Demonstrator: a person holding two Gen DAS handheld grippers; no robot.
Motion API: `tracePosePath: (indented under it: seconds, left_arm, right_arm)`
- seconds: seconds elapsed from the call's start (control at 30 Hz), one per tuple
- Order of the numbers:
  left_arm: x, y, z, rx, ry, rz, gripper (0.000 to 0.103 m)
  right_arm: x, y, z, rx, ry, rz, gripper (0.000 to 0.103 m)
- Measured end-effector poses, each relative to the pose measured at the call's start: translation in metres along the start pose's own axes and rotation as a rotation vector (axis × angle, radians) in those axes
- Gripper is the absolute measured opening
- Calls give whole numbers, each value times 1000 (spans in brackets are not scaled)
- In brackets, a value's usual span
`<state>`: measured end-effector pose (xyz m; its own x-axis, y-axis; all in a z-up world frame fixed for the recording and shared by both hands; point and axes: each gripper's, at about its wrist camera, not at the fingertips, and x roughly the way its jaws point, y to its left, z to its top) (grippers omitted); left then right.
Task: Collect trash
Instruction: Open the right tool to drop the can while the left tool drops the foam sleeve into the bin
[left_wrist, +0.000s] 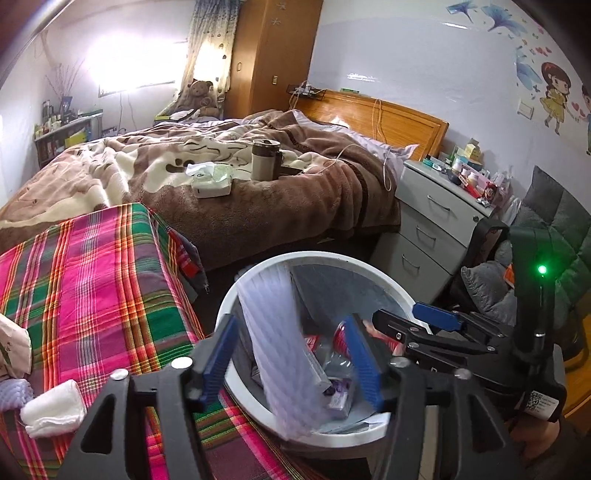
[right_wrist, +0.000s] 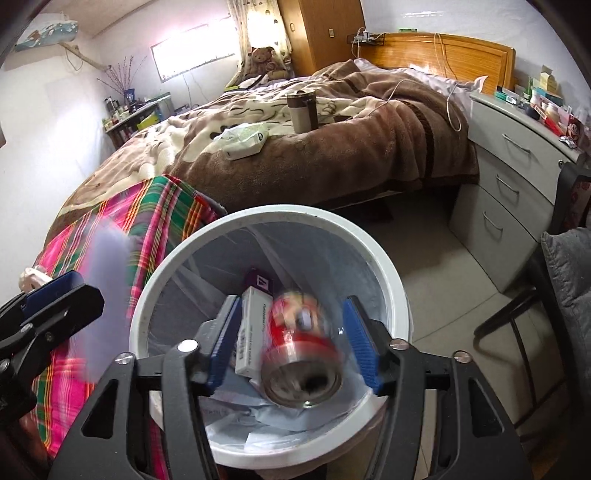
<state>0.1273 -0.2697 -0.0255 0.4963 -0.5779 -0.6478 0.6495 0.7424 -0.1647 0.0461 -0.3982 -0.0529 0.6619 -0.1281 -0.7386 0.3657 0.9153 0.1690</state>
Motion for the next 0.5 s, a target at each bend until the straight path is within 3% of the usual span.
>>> tracePosePath:
  seconds: [0.5]
  left_arm:
    - [-38, 18, -5, -15, -52, 25, 65]
  right_arm:
    - [-20, 17, 2, -2, -75, 11, 65]
